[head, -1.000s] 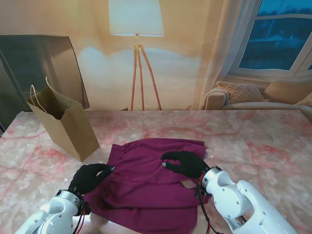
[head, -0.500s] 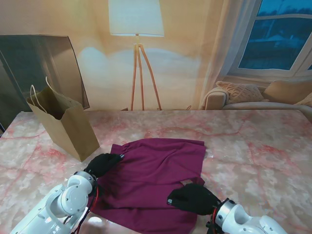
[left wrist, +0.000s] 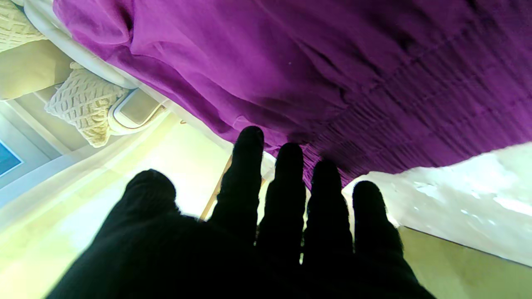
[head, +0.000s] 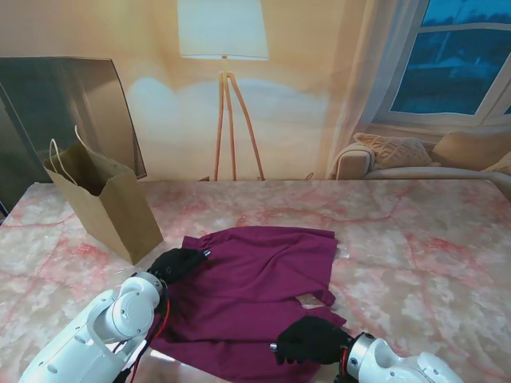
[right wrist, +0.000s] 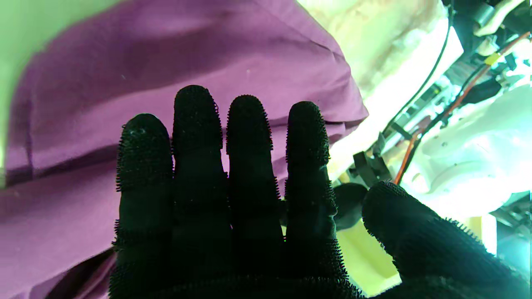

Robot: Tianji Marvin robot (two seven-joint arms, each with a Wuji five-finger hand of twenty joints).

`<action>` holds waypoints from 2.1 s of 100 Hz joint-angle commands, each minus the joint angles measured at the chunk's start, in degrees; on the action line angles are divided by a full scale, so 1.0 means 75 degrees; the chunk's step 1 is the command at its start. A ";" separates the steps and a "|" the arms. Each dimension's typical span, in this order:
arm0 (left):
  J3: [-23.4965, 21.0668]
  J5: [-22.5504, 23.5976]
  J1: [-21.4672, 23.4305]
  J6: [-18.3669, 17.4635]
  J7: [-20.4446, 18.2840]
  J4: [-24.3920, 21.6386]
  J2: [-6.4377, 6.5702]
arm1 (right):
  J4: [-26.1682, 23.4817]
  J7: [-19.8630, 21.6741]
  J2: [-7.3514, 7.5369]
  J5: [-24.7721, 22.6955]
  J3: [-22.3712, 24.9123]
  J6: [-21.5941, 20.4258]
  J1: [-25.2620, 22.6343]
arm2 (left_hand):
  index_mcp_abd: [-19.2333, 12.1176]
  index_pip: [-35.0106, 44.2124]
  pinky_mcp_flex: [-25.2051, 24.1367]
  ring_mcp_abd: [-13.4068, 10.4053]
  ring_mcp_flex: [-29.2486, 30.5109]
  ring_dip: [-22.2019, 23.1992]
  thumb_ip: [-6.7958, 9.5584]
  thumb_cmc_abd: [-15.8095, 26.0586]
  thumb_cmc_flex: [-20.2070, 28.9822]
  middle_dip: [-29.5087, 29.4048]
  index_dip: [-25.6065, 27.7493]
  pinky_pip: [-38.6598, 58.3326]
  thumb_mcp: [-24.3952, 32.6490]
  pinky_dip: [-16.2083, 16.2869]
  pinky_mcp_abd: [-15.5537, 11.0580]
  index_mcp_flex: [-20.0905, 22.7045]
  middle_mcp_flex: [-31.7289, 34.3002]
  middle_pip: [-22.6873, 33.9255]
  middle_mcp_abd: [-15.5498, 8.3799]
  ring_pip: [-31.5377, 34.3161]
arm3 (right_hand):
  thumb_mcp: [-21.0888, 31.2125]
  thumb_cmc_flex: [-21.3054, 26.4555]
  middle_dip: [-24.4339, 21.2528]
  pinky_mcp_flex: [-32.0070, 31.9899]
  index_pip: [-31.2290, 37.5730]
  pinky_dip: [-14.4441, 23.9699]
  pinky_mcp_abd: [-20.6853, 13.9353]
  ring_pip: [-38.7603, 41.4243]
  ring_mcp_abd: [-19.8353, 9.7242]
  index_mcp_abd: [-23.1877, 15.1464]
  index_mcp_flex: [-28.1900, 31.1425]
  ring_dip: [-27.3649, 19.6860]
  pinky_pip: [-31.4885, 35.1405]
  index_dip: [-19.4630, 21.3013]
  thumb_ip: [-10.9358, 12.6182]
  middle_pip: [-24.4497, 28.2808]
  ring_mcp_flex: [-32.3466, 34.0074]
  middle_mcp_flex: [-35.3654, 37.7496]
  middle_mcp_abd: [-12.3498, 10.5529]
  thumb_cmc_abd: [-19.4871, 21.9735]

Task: Fold the socks and the shorts into the kraft paper bag

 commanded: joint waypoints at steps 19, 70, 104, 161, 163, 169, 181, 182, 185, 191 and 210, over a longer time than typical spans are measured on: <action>-0.0067 0.0004 0.0037 0.0121 -0.0075 -0.0040 -0.0009 | 0.0274 0.0121 0.0065 -0.0224 0.0017 0.0357 -0.0091 | -0.0109 -0.0032 -0.0090 -0.0174 -0.0119 -0.0078 -0.0262 0.0154 0.0163 -0.0113 -0.0057 -0.0028 0.0174 -0.0067 -0.0209 -0.0057 -0.0161 0.0029 -0.0174 -0.0130 | -0.0387 -0.0051 -0.0653 -0.1470 -0.0296 -0.0739 -0.0739 -0.1355 -0.0583 -0.0240 -0.0670 -0.0884 -0.1302 -0.0071 -0.0298 -0.1734 -0.1502 -0.0819 -0.0209 0.0385; -0.0315 0.0126 0.0250 0.0351 -0.0199 -0.0164 0.0045 | -0.0260 0.0641 0.0118 -0.0867 0.0755 0.0897 -0.0841 | -0.0066 -0.0110 -0.0187 -0.0174 -0.0255 -0.0097 -0.0254 0.0200 0.0165 -0.0124 -0.0073 -0.0064 0.0105 -0.0089 -0.0196 -0.0129 -0.0275 -0.0003 -0.0192 -0.0164 | -0.1568 -0.0144 -0.0137 -0.0960 0.1590 0.0751 -0.0569 -0.0601 -0.0332 -0.1060 -0.0177 -0.0399 -0.0692 0.2801 -0.0244 -0.0575 -0.0620 -0.0271 -0.0143 0.1340; -0.0548 0.0330 0.0568 0.0215 -0.0346 -0.0418 0.0128 | -0.1099 0.0681 0.0066 -0.1188 0.1411 0.1076 -0.1685 | -0.0001 -0.0122 -0.0088 -0.0056 -0.0161 -0.0068 -0.0246 0.0236 0.0172 -0.0103 -0.0057 0.0087 0.0054 -0.0019 -0.0151 -0.0070 -0.0177 0.0010 -0.0147 -0.0114 | -0.1467 -0.0249 -0.0123 0.0039 0.2260 0.0544 0.0083 0.0337 0.0211 -0.1238 0.0339 -0.0250 0.0821 0.3554 -0.0230 -0.0102 0.0490 0.0769 0.0104 0.1363; -0.0963 0.1627 0.1136 -0.0025 0.0383 -0.1463 0.0146 | -0.1451 -0.1345 -0.0275 -0.1750 0.1741 0.0697 -0.1763 | -0.0469 0.0581 0.0773 0.0327 0.0826 0.0259 -0.0288 -0.1918 -0.0327 0.0119 0.0261 0.1266 0.3758 0.0542 0.0388 0.0421 0.0596 0.0181 -0.0073 0.0274 | -0.1000 -0.0393 0.0028 -0.1348 0.0255 0.0147 -0.0565 -0.0736 -0.0363 -0.1032 -0.1046 -0.0215 -0.0667 0.2078 -0.0251 -0.0297 -0.1118 -0.1080 -0.0428 0.0463; -0.0931 0.1687 0.1097 0.0050 0.0446 -0.1470 0.0135 | -0.1466 -0.1433 -0.0289 -0.1777 0.1719 0.0730 -0.1710 | -0.0494 0.0647 0.0815 0.0319 0.0870 0.0272 -0.0331 -0.2111 -0.0280 0.0132 0.0267 0.1312 0.4110 0.0561 0.0364 0.0440 0.0631 0.0201 -0.0075 0.0302 | -0.0972 -0.0374 0.0035 -0.1369 0.0192 0.0160 -0.0565 -0.0745 -0.0366 -0.1012 -0.1087 -0.0205 -0.0696 0.2015 -0.0251 -0.0286 -0.1134 -0.1095 -0.0438 0.0442; -0.0822 0.1854 0.0930 0.0279 0.0508 -0.1455 0.0125 | -0.1459 -0.1651 -0.0324 -0.1837 0.1613 0.0893 -0.1488 | -0.0571 0.0758 0.0925 0.0284 0.0979 0.0296 -0.0460 -0.2624 0.0079 0.0156 0.0259 0.1393 0.4808 0.0590 0.0283 0.0414 0.0691 0.0253 -0.0125 0.0375 | -0.0771 -0.0328 0.0067 -0.1414 -0.0075 0.0249 -0.0548 -0.0756 -0.0355 -0.0894 -0.1113 -0.0143 -0.0813 0.1657 -0.0254 -0.0228 -0.1183 -0.1173 -0.0417 0.0359; -0.0479 0.2032 0.0428 0.0741 0.0604 -0.1192 0.0093 | -0.1267 -0.1955 -0.0368 -0.1883 0.1350 0.1168 -0.0881 | -0.0701 0.1000 0.1081 0.0157 0.1090 0.0320 -0.0909 -0.3296 0.1221 0.0187 0.0274 0.1467 0.5527 0.0611 0.0048 0.0207 0.0682 0.0373 -0.0252 0.0506 | -0.0317 -0.0288 0.0064 -0.1562 -0.0340 0.0356 -0.0603 -0.0924 -0.0449 -0.0817 -0.1353 -0.0140 -0.1101 0.1199 -0.0242 -0.0272 -0.1415 -0.1441 -0.0474 0.0234; -0.0448 0.2028 0.0382 0.0773 0.0611 -0.1158 0.0089 | -0.1239 -0.1982 -0.0372 -0.1878 0.1325 0.1187 -0.0826 | -0.0691 0.0997 0.1084 0.0143 0.1081 0.0318 -0.0901 -0.3291 0.1289 0.0187 0.0270 0.1467 0.5571 0.0610 0.0029 0.0177 0.0671 0.0376 -0.0271 0.0505 | -0.0289 -0.0276 0.0062 -0.1577 -0.0353 0.0359 -0.0614 -0.0938 -0.0457 -0.0815 -0.1380 -0.0143 -0.1118 0.1182 -0.0238 -0.0281 -0.1440 -0.1469 -0.0480 0.0226; -0.0347 0.2009 0.0240 0.0884 0.0628 -0.1055 0.0073 | -0.1147 -0.2075 -0.0386 -0.1858 0.1238 0.1263 -0.0658 | -0.0658 0.0985 0.1062 0.0111 0.1039 0.0311 -0.0852 -0.3325 0.1499 0.0187 0.0259 0.1442 0.5711 0.0598 -0.0036 0.0082 0.0604 0.0386 -0.0300 0.0505 | -0.0098 -0.0245 0.0062 -0.1629 -0.0398 0.0379 -0.0638 -0.0989 -0.0472 -0.0802 -0.1460 -0.0154 -0.1222 0.1089 -0.0225 -0.0299 -0.1510 -0.1556 -0.0489 0.0148; -0.0147 0.1978 -0.0054 0.1068 0.0586 -0.0839 0.0058 | -0.0937 -0.2233 -0.0413 -0.1805 0.1056 0.1426 -0.0309 | -0.0570 0.0896 0.0992 0.0060 0.0845 0.0272 -0.0857 -0.3498 0.1875 0.0172 0.0200 0.1317 0.5915 0.0537 -0.0109 -0.0204 0.0333 0.0432 -0.0333 0.0493 | 0.0201 -0.0188 0.0041 -0.1777 -0.0534 0.0415 -0.0675 -0.1110 -0.0502 -0.0768 -0.1713 -0.0186 -0.1397 0.0925 -0.0221 -0.0389 -0.1744 -0.1813 -0.0502 -0.0007; 0.0468 0.1745 -0.0980 0.1466 0.0219 -0.0047 0.0039 | -0.0173 -0.2232 -0.0429 -0.1597 0.0546 0.1942 0.0786 | -0.0269 0.0165 0.0457 -0.0097 -0.0281 0.0003 -0.0939 -0.3974 0.1963 -0.0086 -0.0210 0.0664 0.6533 0.0245 -0.0186 -0.1414 -0.1044 0.0435 -0.0373 0.0275 | 0.0948 -0.0075 -0.0012 -0.2321 -0.1137 0.0496 -0.0804 -0.1593 -0.0649 -0.0529 -0.3014 -0.0372 -0.2150 0.0457 -0.0218 -0.0688 -0.2729 -0.3021 -0.0604 -0.0631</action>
